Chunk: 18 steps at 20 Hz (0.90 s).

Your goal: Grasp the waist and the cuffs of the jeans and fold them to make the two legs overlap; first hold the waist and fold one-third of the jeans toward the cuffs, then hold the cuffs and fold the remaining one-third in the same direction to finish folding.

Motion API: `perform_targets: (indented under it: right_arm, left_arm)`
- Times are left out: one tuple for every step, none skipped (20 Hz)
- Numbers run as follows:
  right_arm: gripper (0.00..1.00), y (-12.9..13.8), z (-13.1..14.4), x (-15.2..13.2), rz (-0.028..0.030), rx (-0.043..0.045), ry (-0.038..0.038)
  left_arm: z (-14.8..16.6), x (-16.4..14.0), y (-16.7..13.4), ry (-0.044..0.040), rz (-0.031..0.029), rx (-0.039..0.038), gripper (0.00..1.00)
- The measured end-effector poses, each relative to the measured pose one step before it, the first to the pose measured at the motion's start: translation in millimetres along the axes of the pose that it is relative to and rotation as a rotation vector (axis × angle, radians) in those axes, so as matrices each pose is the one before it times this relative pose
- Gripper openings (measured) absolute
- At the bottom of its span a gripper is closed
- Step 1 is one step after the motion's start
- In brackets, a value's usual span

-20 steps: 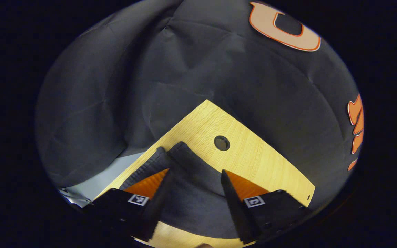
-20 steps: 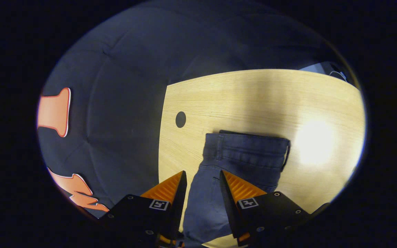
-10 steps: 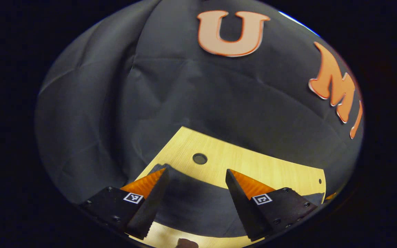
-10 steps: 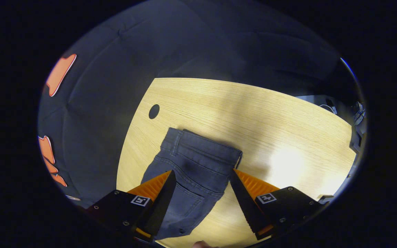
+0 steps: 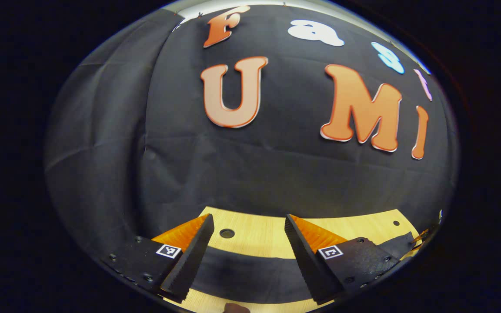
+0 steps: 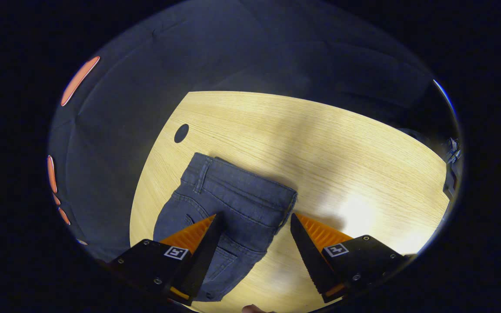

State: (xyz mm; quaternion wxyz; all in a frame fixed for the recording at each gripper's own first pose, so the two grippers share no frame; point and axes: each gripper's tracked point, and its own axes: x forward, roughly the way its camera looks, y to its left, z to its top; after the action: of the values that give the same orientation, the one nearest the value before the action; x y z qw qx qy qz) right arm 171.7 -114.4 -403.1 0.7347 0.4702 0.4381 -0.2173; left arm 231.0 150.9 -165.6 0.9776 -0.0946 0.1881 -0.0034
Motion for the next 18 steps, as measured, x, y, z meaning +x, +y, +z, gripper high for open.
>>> perform_targets:
  right_arm:
    - [0.97, 0.69, 0.69, 1.68, 0.00399, -0.00439, -0.00905]
    - [0.98, 0.02, 0.64, 0.21, -0.00335, -0.00759, -0.00886]
    - [0.98, 1.36, 2.33, 3.56, 0.00424, -0.01839, -0.02336]
    - [0.96, -1.8, 0.74, 1.13, -0.00199, -0.02988, -0.02071]
    - [0.96, 0.09, 0.53, 1.03, 0.00353, -0.02383, -0.01779]
    - [0.93, -0.28, 1.87, 0.73, -0.00245, -0.02324, -0.02661]
    - [0.92, 0.33, 0.56, -0.3, 0.00163, -0.02151, -0.01953]
    - [0.88, 2.42, 0.32, 0.0, 0.00553, -0.0214, -0.01806]
    - [0.84, -0.68, 0.54, 3.03, 0.00251, -0.02848, -0.01492]
    - [0.75, 3.72, -2.51, 0.86, 0.01691, -0.0115, 0.00694]
    - [0.56, 8.17, 2.86, 2.57, 0.01369, 0.00407, -0.02462]
    - [0.36, 2.59, 0.49, -3.41, -0.00978, -0.00848, -0.00961]
    - [0.34, -2.57, -1.14, 1.27, -0.00955, -0.01596, -0.01215]
    - [0.34, -0.13, 2.86, 4.84, -0.00854, 0.00102, -0.01531]
    - [0.27, 4.43, 2.0, -8.4, -0.00544, 0.00516, -0.00543]
    - [0.19, 1.74, -0.08, -2.44, 0.00897, -0.00453, -0.00254]
    - [0.19, -0.22, 4.58, -2.53, 0.00098, 0.01078, -0.01184]
    - [0.19, 1.65, 2.83, -0.86, 0.00797, 0.00794, -0.0124]
  left_arm:
    - [7.95, -14.99, -6.9, -0.02724, -0.02202, 0.00547, 0.96]
    - [13.81, -14.52, -2.51, -0.05377, -0.01064, 0.00898, 0.98]
    - [13.41, -13.63, -3.8, -0.05334, -0.01679, 0.01725, 0.99]
    - [11.65, -13.24, -5.16, -0.05398, -0.00408, 0.0242, 0.98]
    - [11.07, -12.66, -5.99, -0.04115, -0.00883, 0.0171, 0.98]
    - [3.31, -13.46, -6.75, -0.01424, -0.01358, 0.01609, 0.98]
    - [-0.06, -8.82, -7.9, 0.00107, -0.02015, 0.00933, 0.98]
    - [-0.57, 0.13, -7.54, 0.00151, -0.01563, 0.01659, 0.96]
    - [-0.04, 0.4, -11.21, 0.00808, -0.01312, 0.01442, 0.96]
    - [0.6, 2.85, -15.44, 0.00918, -0.00594, 0.01921, 0.96]
    - [-1.75, -1.62, -9.32, 0.00621, -0.00496, 0.01464, 0.96]
    - [-2.79, -3.79, -9.89, 0.0085, -0.00885, 0.01511, 0.96]
    - [0.18, -4.21, -7.27, 0.00286, -0.00467, 0.01037, 0.96]
    - [-0.07, -1.81, -7.64, 0.006, -0.01236, 0.00117, 0.96]
    - [1.68, -3.13, -4.49, -0.00419, -0.00386, -0.00358, 0.96]
    - [1.89, -3.79, -5.73, -0.00439, -0.01523, -0.00413, 0.98]
    - [2.12, -0.93, -2.9, -0.00703, -0.00478, 0.00742, 0.99]
    - [-0.86, -1.1, -3.94, -0.0016, -0.01239, 0.0096, 0.99]
